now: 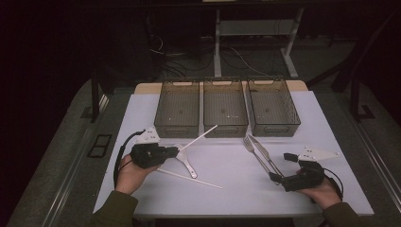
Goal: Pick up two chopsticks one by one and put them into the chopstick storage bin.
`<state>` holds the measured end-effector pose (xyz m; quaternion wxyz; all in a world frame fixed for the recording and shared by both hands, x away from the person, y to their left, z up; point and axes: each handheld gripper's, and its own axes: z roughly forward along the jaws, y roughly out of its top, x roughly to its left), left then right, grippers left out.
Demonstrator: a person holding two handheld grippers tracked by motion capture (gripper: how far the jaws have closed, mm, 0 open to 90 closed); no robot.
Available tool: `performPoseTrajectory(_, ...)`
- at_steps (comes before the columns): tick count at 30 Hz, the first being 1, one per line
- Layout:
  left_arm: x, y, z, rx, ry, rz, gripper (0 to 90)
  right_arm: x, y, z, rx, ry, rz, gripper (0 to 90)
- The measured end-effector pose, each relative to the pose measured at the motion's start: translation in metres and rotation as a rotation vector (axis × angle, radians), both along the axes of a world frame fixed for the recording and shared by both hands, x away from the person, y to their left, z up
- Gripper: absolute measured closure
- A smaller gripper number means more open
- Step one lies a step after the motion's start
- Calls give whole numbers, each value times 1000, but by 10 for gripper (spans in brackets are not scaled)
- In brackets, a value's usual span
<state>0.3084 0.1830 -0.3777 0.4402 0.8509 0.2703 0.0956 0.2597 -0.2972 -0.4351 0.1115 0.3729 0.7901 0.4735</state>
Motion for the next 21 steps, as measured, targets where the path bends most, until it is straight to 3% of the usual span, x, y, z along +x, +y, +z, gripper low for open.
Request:
performPoseTrajectory(11, 27, -2, 14, -44, -26, 59, 837, 0, -1, 0, -1, -3, -1, 10)
performPoseTrajectory(21, 53, -10, 30, -35, -49, 86, 837, -1, -1, 1, 6, -1, -4, 10)
